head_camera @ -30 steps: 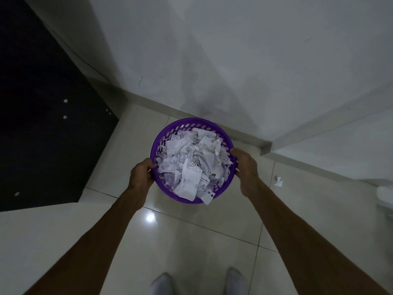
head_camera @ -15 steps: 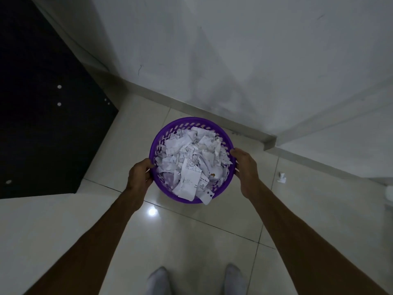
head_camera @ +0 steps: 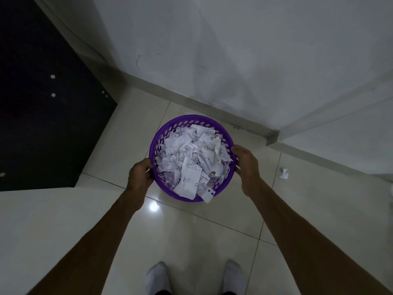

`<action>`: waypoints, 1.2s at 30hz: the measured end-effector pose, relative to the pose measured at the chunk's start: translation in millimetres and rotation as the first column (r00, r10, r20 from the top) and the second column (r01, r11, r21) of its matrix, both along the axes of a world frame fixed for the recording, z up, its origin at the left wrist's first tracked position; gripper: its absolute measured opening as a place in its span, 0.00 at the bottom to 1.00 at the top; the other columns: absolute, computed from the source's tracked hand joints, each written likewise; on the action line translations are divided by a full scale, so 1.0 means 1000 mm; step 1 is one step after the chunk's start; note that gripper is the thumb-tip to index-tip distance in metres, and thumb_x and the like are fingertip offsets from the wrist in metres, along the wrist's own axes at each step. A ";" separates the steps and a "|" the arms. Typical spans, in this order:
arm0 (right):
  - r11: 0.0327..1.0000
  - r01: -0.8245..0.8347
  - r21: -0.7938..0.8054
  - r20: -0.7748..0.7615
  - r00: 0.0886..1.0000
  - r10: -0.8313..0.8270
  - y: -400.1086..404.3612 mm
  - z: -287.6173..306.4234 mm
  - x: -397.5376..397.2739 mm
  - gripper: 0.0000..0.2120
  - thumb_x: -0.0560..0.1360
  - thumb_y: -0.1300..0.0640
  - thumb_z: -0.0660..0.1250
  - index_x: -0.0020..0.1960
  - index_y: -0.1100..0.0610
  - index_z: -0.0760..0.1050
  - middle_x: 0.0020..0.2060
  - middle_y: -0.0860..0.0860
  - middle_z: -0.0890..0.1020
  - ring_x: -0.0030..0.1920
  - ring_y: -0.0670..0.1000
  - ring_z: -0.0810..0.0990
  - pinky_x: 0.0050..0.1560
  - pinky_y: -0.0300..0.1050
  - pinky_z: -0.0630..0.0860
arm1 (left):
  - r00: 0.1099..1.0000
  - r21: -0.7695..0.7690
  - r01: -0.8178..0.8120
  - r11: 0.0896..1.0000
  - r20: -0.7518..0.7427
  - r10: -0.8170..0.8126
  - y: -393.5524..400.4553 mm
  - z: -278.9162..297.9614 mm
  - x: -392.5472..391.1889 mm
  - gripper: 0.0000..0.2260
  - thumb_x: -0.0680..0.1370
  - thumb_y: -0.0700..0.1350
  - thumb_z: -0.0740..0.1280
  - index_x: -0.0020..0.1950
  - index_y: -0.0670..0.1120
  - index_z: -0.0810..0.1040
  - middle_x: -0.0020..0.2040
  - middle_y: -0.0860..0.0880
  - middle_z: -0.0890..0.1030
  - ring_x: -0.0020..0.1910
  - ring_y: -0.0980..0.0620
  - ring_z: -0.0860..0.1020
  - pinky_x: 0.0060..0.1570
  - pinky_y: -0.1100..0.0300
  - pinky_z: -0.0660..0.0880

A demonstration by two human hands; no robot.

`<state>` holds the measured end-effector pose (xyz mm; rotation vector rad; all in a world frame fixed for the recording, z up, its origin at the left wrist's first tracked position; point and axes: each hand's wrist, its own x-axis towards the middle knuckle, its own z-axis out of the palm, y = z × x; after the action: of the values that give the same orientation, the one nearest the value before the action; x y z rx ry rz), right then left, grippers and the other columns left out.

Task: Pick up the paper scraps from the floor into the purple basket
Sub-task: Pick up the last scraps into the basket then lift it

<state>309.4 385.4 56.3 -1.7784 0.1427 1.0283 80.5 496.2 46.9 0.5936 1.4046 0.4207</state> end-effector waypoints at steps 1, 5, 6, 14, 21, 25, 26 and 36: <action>1.000 0.000 -0.001 -0.002 1.000 0.000 0.001 -0.001 0.001 0.11 0.77 0.57 0.67 0.59 0.55 0.77 0.48 0.49 0.84 0.41 0.45 0.82 0.39 0.38 0.77 | 1.000 0.007 0.002 1.000 0.003 -0.002 0.001 -0.001 0.001 0.10 0.79 0.38 0.59 0.48 0.45 0.79 0.45 0.48 0.83 0.46 0.50 0.80 0.47 0.58 0.77; 1.000 -0.008 -0.003 -0.008 1.000 0.008 0.003 -0.006 0.002 0.10 0.77 0.57 0.67 0.58 0.54 0.77 0.45 0.48 0.83 0.38 0.43 0.82 0.36 0.36 0.76 | 1.000 0.011 0.013 1.000 0.006 -0.013 0.001 -0.008 0.002 0.09 0.79 0.38 0.59 0.52 0.43 0.79 0.47 0.47 0.83 0.46 0.51 0.80 0.46 0.59 0.77; 1.000 -0.015 -0.003 -0.010 1.000 0.015 0.003 -0.008 0.002 0.09 0.77 0.57 0.67 0.57 0.54 0.77 0.45 0.48 0.83 0.38 0.42 0.82 0.36 0.36 0.76 | 1.000 0.005 0.011 1.000 0.005 -0.011 0.001 -0.011 0.002 0.10 0.79 0.38 0.59 0.54 0.42 0.78 0.48 0.46 0.82 0.46 0.50 0.80 0.46 0.59 0.77; 0.997 -0.073 0.002 0.004 0.997 0.073 -0.001 -0.020 0.001 0.04 0.77 0.59 0.67 0.48 0.50 0.78 0.38 0.44 0.84 0.32 0.39 0.82 0.30 0.31 0.75 | 1.000 -0.021 0.008 1.000 -0.022 -0.008 -0.007 -0.025 -0.003 0.12 0.78 0.38 0.60 0.58 0.41 0.78 0.50 0.44 0.82 0.49 0.48 0.80 0.48 0.57 0.77; 0.993 -0.121 -0.015 0.018 0.992 0.121 -0.004 -0.020 0.006 0.04 0.77 0.59 0.68 0.50 0.51 0.76 0.41 0.46 0.83 0.32 0.38 0.82 0.30 0.32 0.76 | 0.979 0.126 0.131 0.983 -0.172 -0.109 -0.004 -0.021 0.003 0.07 0.78 0.39 0.63 0.53 0.44 0.80 0.50 0.46 0.81 0.53 0.44 0.78 0.50 0.57 0.75; 0.987 -0.160 -0.034 0.063 0.985 0.162 -0.014 -0.018 0.012 0.03 0.77 0.58 0.68 0.49 0.51 0.77 0.44 0.48 0.82 0.37 0.39 0.82 0.34 0.31 0.75 | 0.913 0.262 0.251 0.932 -0.385 -0.137 -0.010 -0.002 0.016 0.25 0.79 0.46 0.68 0.74 0.46 0.66 0.70 0.47 0.70 0.67 0.46 0.71 0.55 0.58 0.71; 0.986 -0.162 -0.036 0.069 0.984 0.164 -0.018 -0.017 0.013 0.06 0.77 0.57 0.68 0.55 0.53 0.77 0.48 0.49 0.81 0.43 0.41 0.81 0.37 0.33 0.74 | 0.903 0.324 0.294 0.899 -0.402 -0.151 -0.014 0.003 0.020 0.26 0.78 0.46 0.69 0.74 0.46 0.65 0.72 0.46 0.69 0.68 0.46 0.70 0.56 0.58 0.71; 0.990 -0.129 -0.052 0.118 0.984 0.134 -0.082 -0.010 0.054 0.20 0.77 0.51 0.69 0.67 0.53 0.74 0.63 0.51 0.78 0.63 0.52 0.76 0.67 0.53 0.72 | 0.857 0.558 0.515 0.650 -0.323 -0.401 -0.077 0.026 0.127 0.25 0.77 0.45 0.70 0.72 0.48 0.68 0.70 0.50 0.73 0.69 0.54 0.70 0.67 0.59 0.68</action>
<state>362.9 303.6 45.9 -1.9056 -0.0283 1.0131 207.8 419.4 72.9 1.5474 1.1892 0.4278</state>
